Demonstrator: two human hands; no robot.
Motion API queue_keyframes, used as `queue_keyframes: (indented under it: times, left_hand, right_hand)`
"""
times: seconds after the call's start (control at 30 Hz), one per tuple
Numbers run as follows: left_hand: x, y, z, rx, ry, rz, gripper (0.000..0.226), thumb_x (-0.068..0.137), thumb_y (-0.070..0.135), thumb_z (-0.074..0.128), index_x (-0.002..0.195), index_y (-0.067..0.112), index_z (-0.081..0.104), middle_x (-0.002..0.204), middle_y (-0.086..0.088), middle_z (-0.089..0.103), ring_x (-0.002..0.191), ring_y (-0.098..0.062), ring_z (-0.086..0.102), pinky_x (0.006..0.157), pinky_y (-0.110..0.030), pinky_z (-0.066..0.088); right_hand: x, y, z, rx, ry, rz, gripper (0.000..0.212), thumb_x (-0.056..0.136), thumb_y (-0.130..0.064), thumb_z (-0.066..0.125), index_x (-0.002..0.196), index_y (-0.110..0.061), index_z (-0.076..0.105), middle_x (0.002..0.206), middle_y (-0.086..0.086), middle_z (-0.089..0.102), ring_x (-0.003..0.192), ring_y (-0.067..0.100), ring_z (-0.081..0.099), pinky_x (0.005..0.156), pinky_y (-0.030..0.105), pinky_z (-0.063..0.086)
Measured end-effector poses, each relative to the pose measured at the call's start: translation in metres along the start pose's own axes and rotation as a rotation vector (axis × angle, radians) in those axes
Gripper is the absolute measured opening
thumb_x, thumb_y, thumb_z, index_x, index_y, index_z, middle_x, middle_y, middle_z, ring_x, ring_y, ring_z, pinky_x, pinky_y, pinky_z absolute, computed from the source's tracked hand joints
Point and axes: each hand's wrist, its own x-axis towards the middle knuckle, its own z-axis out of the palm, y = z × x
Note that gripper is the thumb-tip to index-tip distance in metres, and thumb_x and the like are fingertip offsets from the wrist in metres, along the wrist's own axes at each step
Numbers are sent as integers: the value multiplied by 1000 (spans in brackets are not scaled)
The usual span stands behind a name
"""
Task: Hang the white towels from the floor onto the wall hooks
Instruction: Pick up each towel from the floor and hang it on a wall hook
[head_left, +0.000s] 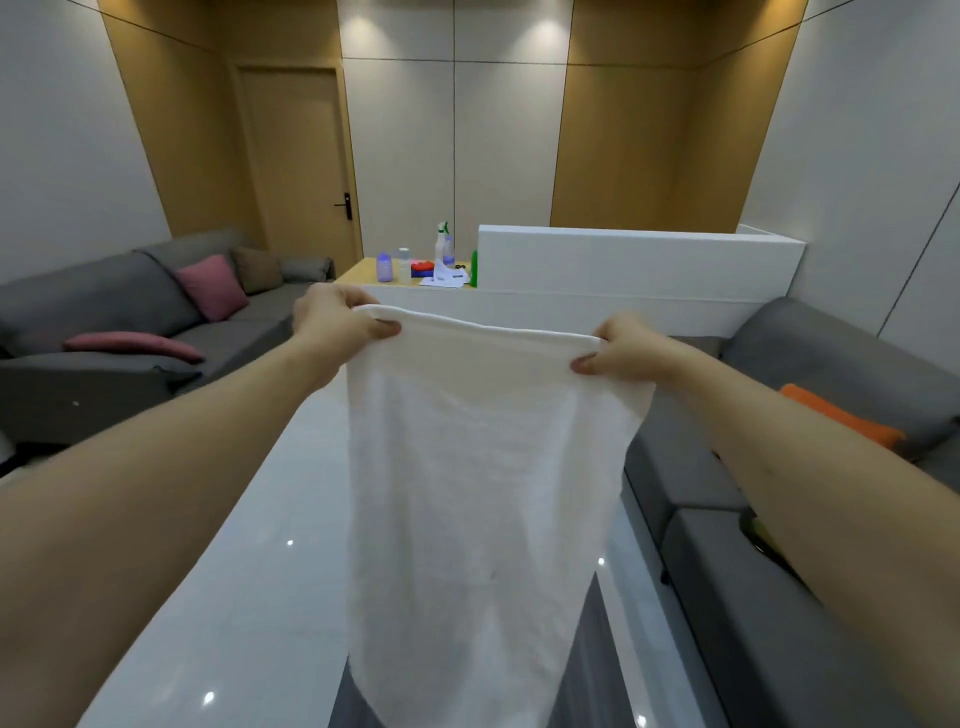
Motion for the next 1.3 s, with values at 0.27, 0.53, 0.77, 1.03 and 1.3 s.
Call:
queue_keyframes:
  times: [0.27,0.53,0.77,1.03,1.3]
  left_hand:
    - [88,-24,25,280,77,41,24,77,39,79,95,23,76,90,1,69,82,-16,60,53,-21,36]
    - [150,-9,54,-51,167,47,10,80,31,77,75,25,72,79,0,65,80,-25,67,67,-40,61]
    - [110,-28,41,-75,180,77,7,79,36,75,77,29,73,74,6,67,81,-22,68,76,-42,60]
    - [-29,-98,22,40,124,-105,8,81,30,73,77,23,74,75,2,69,81,-20,66,78,-39,57]
    - [-188,-203,25,227,-205,-416,8,83,28,72,77,23,72,78,-2,67,77,-20,63,63,-28,49]
  right_hand:
    - [94,-2,6,-56,308,94,23,88,-38,68,91,-16,73,92,7,69,86,27,63,84,44,56]
    - [136,-10,-16,-69,465,113,15,93,-27,60,90,-21,73,86,5,67,81,25,60,73,37,52]
    - [101,0,0,60,448,85,17,92,-15,60,89,-23,75,88,2,68,86,24,61,79,38,54]
    - [4,26,78,76,275,15,32,76,5,50,68,-21,66,56,-6,50,66,19,51,51,22,34]
    - [-108,97,211,171,-97,188,27,88,-2,55,90,-18,76,86,4,67,82,19,59,67,27,45]
